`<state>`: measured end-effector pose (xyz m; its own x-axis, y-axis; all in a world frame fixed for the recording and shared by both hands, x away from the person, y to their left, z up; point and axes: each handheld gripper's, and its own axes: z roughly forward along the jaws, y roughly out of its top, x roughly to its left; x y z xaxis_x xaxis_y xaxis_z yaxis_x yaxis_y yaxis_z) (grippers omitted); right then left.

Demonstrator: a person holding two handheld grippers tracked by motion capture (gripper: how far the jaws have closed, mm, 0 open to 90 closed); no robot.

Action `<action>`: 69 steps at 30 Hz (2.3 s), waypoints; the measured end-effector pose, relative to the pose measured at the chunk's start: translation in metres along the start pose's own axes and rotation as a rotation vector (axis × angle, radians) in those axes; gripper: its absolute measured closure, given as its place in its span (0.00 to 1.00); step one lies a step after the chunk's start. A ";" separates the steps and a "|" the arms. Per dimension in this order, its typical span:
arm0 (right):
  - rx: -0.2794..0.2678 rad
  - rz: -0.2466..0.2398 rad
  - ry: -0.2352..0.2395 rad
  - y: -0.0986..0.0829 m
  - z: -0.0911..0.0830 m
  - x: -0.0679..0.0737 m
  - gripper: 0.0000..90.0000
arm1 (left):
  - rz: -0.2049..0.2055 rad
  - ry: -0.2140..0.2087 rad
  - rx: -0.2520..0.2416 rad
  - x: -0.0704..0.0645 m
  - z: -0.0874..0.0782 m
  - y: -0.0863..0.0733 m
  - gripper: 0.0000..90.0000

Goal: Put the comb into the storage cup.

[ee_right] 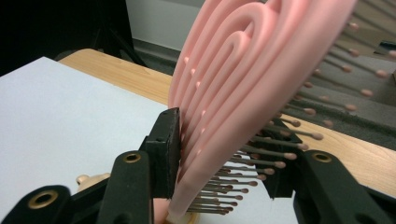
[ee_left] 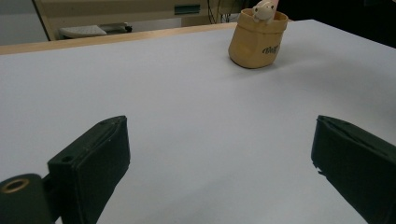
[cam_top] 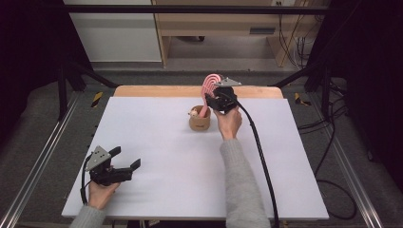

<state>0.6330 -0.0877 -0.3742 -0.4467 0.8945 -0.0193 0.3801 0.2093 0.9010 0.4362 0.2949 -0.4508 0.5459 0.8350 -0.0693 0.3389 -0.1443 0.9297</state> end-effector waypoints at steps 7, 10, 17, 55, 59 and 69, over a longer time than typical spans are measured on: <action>0.012 -0.010 -0.023 -0.002 0.002 -0.001 0.54 | 0.000 0.000 0.000 0.000 0.000 0.000 0.05; 0.014 -0.016 -0.032 -0.002 0.003 -0.002 0.52 | 0.001 0.000 0.000 0.000 0.000 0.000 0.05; 0.021 -0.039 -0.059 -0.006 0.007 -0.004 0.43 | 0.000 0.000 0.000 0.000 0.000 0.000 0.05; -0.009 -0.072 -0.016 -0.015 -0.035 0.005 0.00 | -0.003 0.006 0.008 0.000 0.001 0.000 0.05; -0.039 -0.054 0.034 -0.017 -0.046 0.005 0.00 | -0.003 0.007 0.008 0.000 0.002 -0.001 0.05; -0.107 -0.015 0.125 -0.019 -0.074 0.001 0.00 | -0.004 0.019 0.001 0.000 0.000 0.000 0.05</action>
<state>0.5655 -0.1195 -0.3596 -0.5516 0.8340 0.0152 0.2873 0.1728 0.9421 0.4364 0.2948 -0.4511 0.5300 0.8455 -0.0658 0.3418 -0.1419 0.9290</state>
